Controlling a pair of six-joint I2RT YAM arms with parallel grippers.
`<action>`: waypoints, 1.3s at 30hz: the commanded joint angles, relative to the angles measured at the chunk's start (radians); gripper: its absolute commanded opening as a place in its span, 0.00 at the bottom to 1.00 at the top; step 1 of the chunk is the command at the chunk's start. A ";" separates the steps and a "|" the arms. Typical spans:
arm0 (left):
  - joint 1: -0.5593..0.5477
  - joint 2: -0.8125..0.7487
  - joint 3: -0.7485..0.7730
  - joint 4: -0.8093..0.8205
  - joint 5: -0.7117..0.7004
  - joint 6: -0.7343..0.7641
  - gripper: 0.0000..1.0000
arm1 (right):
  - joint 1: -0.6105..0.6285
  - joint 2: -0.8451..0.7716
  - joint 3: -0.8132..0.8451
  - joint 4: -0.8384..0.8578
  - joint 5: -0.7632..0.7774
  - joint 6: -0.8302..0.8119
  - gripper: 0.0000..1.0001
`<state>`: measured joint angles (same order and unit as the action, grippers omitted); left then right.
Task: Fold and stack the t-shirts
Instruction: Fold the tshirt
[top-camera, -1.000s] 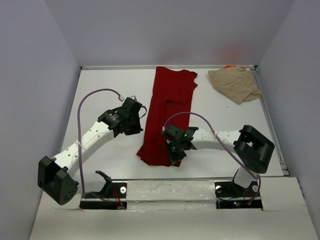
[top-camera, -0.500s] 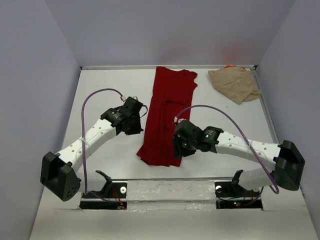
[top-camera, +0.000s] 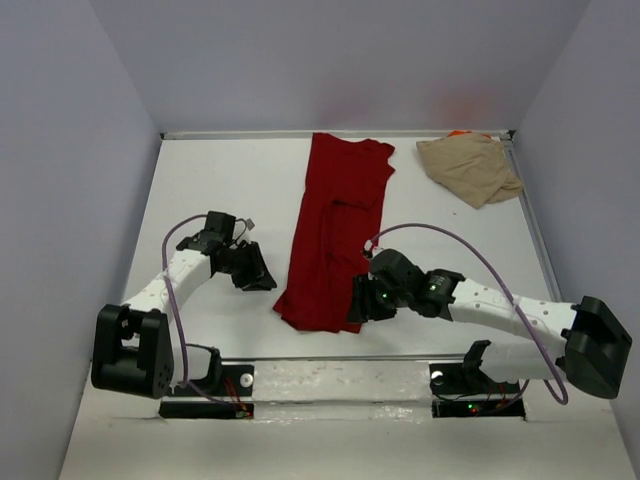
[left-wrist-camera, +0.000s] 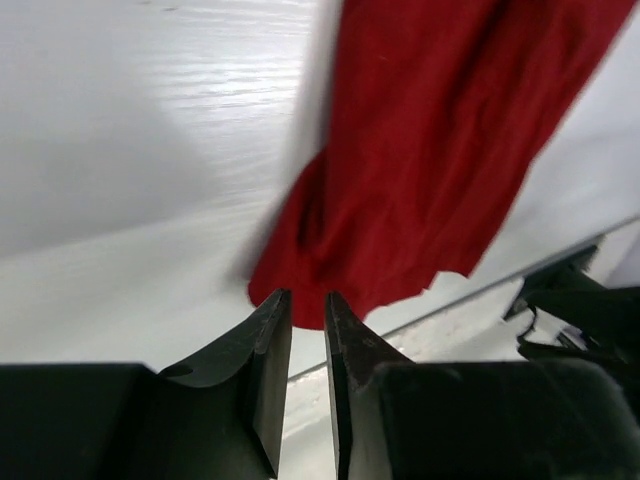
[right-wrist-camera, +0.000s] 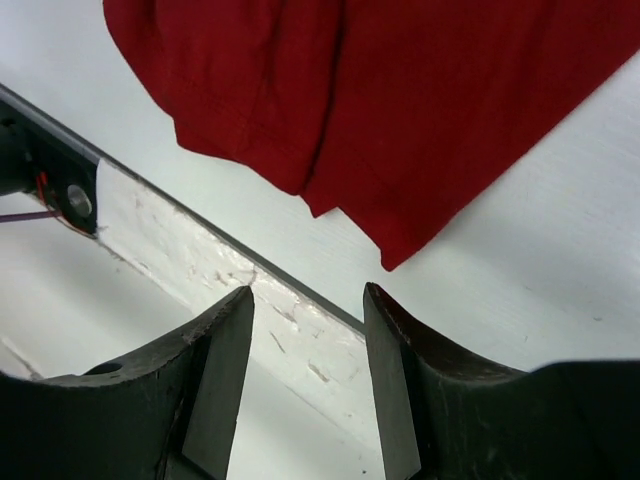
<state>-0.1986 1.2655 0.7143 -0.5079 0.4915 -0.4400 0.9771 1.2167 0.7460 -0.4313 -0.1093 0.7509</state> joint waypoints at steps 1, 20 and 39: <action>0.034 0.008 -0.006 0.062 0.315 0.050 0.32 | -0.044 -0.082 -0.097 0.216 -0.134 0.074 0.54; 0.191 0.106 -0.145 -0.003 0.486 0.127 0.40 | -0.137 -0.080 -0.185 0.350 -0.199 0.186 0.57; 0.228 0.192 -0.203 0.078 0.469 0.100 0.40 | -0.156 -0.149 -0.178 0.319 -0.208 0.182 0.57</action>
<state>0.0216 1.4364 0.5430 -0.4763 0.8864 -0.3168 0.8379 1.1210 0.5705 -0.1772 -0.2813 0.9394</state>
